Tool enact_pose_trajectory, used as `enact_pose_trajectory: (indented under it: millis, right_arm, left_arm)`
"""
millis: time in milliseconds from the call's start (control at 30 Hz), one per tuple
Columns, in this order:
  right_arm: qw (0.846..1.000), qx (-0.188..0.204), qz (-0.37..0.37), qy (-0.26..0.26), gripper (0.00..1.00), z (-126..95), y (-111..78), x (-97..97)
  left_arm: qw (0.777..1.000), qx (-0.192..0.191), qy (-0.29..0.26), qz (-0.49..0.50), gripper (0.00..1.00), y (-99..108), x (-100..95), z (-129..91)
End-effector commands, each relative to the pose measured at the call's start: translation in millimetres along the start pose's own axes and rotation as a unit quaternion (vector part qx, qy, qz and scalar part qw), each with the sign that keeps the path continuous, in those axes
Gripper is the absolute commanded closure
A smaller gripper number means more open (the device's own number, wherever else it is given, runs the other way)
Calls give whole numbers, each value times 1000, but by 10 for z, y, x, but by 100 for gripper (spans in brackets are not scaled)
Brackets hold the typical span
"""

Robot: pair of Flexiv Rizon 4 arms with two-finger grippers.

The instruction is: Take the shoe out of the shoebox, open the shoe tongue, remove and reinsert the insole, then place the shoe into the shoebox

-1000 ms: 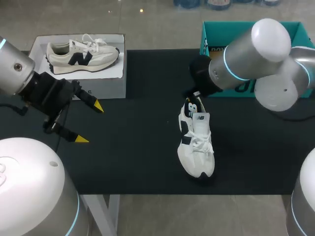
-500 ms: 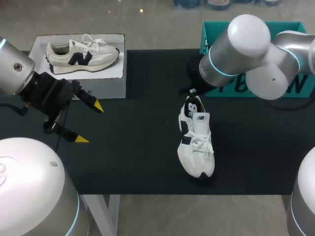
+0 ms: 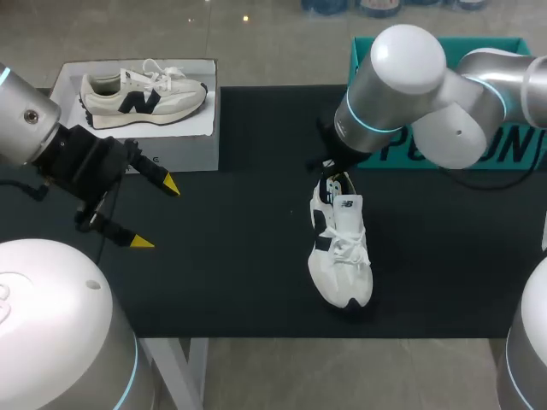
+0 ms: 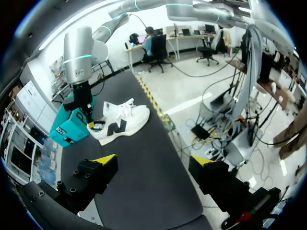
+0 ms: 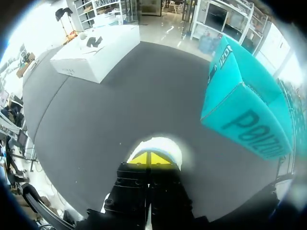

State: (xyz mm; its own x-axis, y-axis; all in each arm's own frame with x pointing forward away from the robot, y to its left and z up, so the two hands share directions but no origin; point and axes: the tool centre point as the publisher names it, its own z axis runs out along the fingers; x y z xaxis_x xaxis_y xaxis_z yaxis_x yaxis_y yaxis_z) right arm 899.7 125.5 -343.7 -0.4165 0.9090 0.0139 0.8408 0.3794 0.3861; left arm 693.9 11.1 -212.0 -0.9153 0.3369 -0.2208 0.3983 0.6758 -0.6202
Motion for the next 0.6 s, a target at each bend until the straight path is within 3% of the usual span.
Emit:
enact_pose_trajectory:
  millis: [33, 267, 600]
  right_arm:
    - [1000, 4, 2, 8, 100, 90, -76, -24]
    - [1000, -2, 7, 9, 100, 33, -142, -15]
    - [1000, -25, -6, 2, 100, -128, 18, -16]
  left_arm:
    - [1000, -1, 1, 0, 0, 2, 0, -3]
    - [1000, -1, 1, 0, 0, 2, 0, -3]
    - [1000, -1, 1, 0, 0, 2, 0, -3]
